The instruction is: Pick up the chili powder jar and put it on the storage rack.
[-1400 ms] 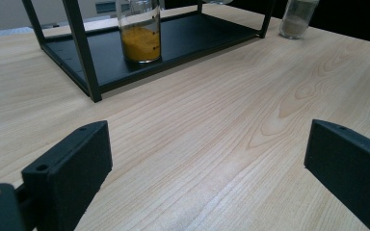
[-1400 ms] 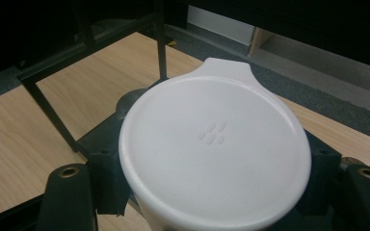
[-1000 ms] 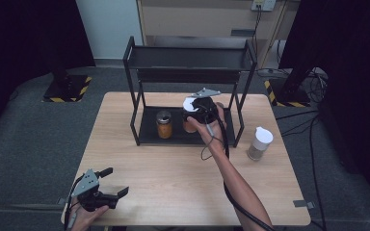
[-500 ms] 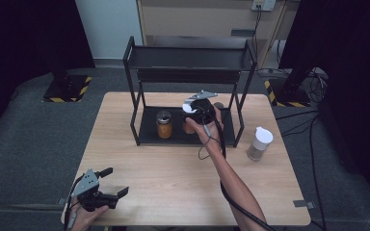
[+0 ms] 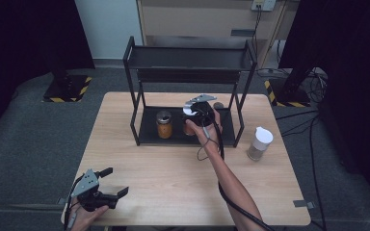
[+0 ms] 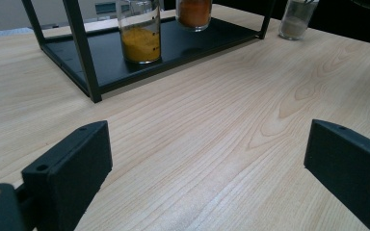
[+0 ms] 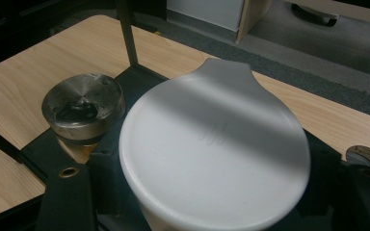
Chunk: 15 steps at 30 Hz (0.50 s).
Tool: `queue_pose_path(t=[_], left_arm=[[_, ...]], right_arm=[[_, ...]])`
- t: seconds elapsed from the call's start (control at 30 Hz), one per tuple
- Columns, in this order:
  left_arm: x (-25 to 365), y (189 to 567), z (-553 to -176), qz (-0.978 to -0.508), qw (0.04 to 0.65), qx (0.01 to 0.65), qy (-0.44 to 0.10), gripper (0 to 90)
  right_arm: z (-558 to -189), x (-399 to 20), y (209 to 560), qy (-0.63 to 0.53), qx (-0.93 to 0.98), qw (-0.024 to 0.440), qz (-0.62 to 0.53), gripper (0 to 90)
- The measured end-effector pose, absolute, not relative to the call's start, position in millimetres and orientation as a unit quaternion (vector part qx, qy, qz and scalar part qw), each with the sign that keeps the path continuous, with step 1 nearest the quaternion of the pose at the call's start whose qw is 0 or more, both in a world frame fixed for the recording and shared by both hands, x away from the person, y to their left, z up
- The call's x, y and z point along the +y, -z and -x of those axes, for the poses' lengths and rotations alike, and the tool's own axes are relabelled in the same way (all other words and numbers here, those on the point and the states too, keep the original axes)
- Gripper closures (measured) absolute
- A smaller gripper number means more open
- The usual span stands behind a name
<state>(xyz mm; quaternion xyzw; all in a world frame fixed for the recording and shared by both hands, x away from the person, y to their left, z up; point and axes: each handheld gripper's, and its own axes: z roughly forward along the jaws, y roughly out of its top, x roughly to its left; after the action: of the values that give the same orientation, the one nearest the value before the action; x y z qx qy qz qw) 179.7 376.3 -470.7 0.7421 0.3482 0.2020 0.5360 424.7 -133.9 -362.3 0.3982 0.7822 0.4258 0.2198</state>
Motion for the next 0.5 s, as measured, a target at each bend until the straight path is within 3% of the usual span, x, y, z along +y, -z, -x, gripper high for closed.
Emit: queue_pose_path(t=[0.5], left_arm=[[376.1, 470.5, -179.7, -0.743, 0.536, 0.347, -0.202, 1.9]], right_arm=[[-428.3, -132.4, 375.5, -0.423, 0.782, 0.217, -0.402, 30.6]])
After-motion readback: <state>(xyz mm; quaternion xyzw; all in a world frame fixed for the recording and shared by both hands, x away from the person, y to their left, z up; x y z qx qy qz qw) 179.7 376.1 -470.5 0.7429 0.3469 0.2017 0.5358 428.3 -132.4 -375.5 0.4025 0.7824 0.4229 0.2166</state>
